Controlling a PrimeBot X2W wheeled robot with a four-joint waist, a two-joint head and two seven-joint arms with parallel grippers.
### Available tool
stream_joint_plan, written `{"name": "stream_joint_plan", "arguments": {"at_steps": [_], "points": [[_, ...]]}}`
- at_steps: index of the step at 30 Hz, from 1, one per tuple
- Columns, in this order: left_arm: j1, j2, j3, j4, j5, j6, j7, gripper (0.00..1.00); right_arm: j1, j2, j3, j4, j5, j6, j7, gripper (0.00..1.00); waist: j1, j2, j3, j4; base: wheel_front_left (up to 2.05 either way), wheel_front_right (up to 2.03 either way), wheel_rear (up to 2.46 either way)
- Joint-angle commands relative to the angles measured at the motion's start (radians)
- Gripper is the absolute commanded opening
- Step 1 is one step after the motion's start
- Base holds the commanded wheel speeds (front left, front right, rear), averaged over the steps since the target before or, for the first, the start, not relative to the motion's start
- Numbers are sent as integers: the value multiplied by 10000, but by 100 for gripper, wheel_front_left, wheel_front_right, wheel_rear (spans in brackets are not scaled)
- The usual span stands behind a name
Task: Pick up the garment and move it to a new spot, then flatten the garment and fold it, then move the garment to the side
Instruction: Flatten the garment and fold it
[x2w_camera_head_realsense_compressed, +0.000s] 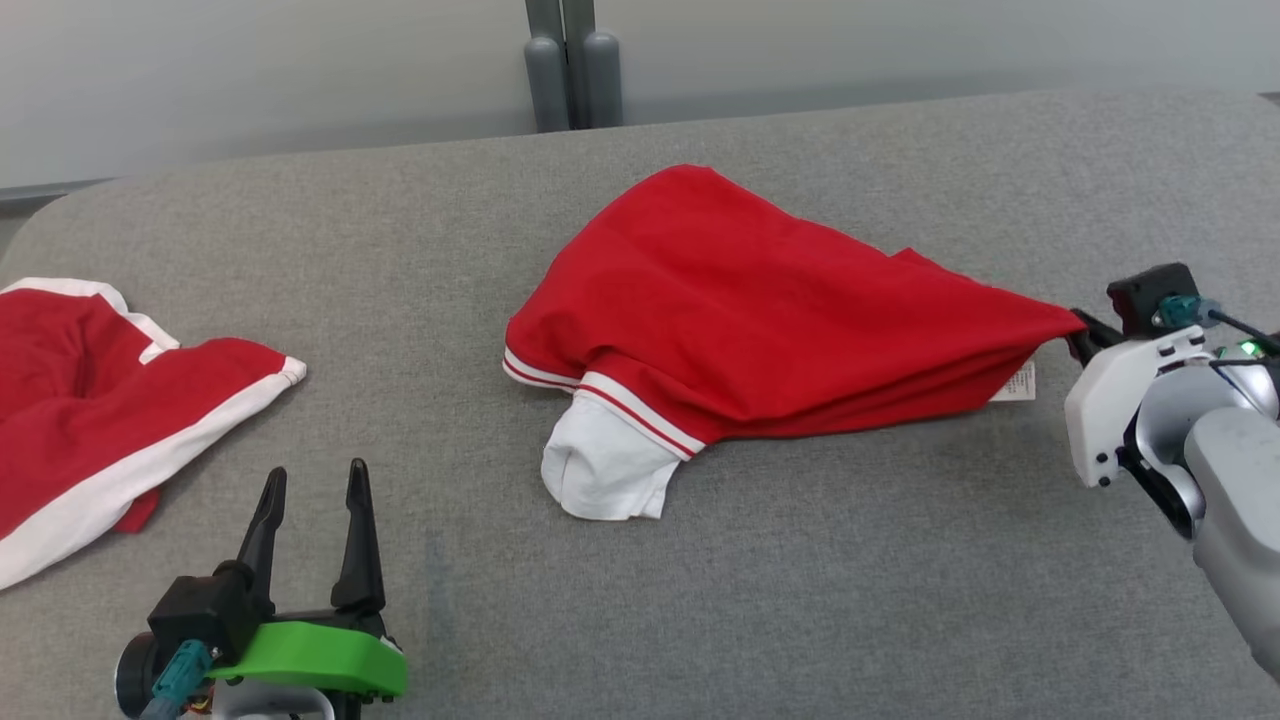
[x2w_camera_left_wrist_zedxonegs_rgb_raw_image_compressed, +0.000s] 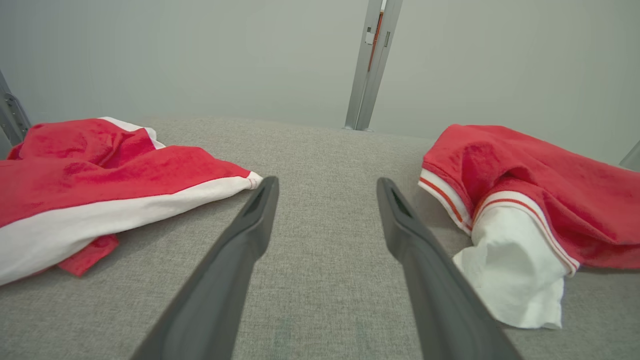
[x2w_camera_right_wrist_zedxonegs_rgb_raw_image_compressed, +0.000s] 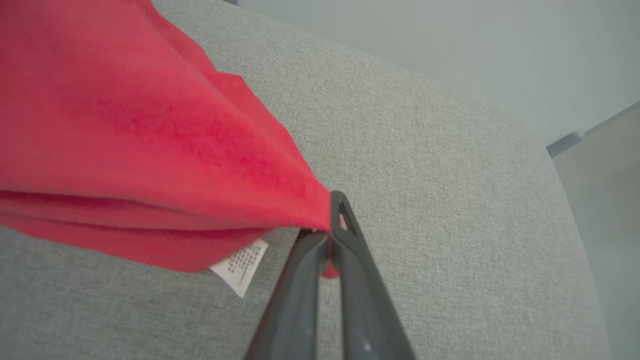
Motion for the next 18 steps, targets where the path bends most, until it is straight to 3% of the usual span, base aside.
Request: {"name": "stream_joint_plan", "arguments": {"at_steps": [1, 5, 6, 7, 13, 18], "points": [[-192, 98, -22, 35, 30, -33, -2, 100, -231, 51, 20, 207, 89, 1, -165, 0, 0, 0, 292, 58, 0, 0, 0], [-418, 149, -105, 113, 81, -80, -2, 100, -760, 170, 186, 1076, 227, 1, -434, 2, 0, 0, 553, 196, 0, 0, 0], [-462, 154, -123, 146, 84, -79, -2, 100, -885, 211, 250, 1306, 266, 1, -504, 41, 0, 0, 575, 231, 0, 0, 0], [-489, 156, -126, 172, 84, -84, -2, 100, -975, 239, 300, 1469, 314, 1, -565, 97, 0, 0, 583, 254, 0, 0, 0], [-465, 116, -75, 305, 31, -57, -2, 100, -1135, 436, 331, 2216, 705, 1, -1346, 100, 0, 0, 342, 272, 0, 0, 0], [-187, 84, 55, 301, -38, 4, -2, 100, -809, 847, 140, 2040, 1117, 1, -2278, 100, 0, 0, -106, 75, 0, 0, 0]]}}
